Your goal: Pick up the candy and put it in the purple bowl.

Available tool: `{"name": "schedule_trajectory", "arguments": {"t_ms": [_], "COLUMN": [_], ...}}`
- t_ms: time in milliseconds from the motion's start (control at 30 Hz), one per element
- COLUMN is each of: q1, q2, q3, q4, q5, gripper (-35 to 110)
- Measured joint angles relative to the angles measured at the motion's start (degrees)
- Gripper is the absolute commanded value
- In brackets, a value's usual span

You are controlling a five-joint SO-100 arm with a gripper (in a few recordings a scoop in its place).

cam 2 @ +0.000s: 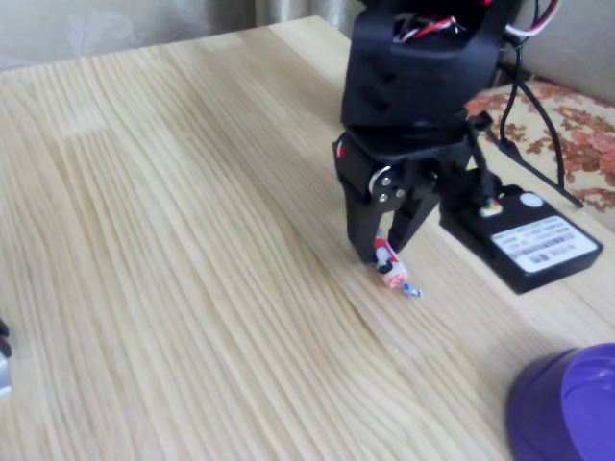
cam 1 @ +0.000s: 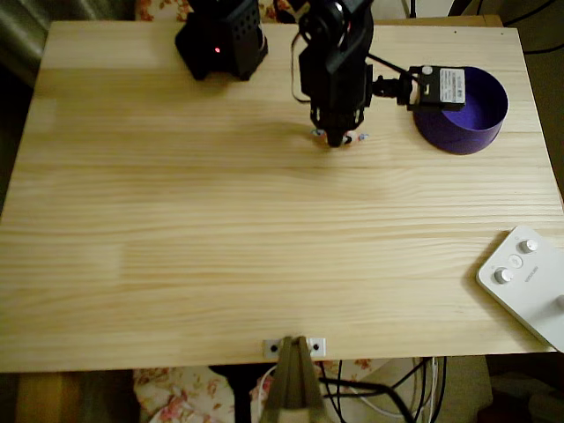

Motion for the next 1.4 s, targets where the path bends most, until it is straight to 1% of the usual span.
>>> {"name": "schedule_trajectory", "arguments": {"t_ms": [233,500,700,867,1100,1167,1333,1400], "q1": [-2.7,-11.9,-17.3,-20.0,-22.3,-23.0,-22.7,-22.8], "q2": [4.8,5.3,-4.5,-14.1,-19.4,-20.5,-21.1,-21.1], "q3": [-5.7,-14.3,-27.6,-37.5,-41.2,-41.7,-41.8,-41.8], "q4": [3.2,2.9,2.0,1.5,-0.4,-0.8,-0.9,-0.9], "q5": [4.6,11.0,15.6,17.3,17.7,17.7,19.1,19.4], "gripper": [-1,-1,-1,-1,-1,3,16,18]}}
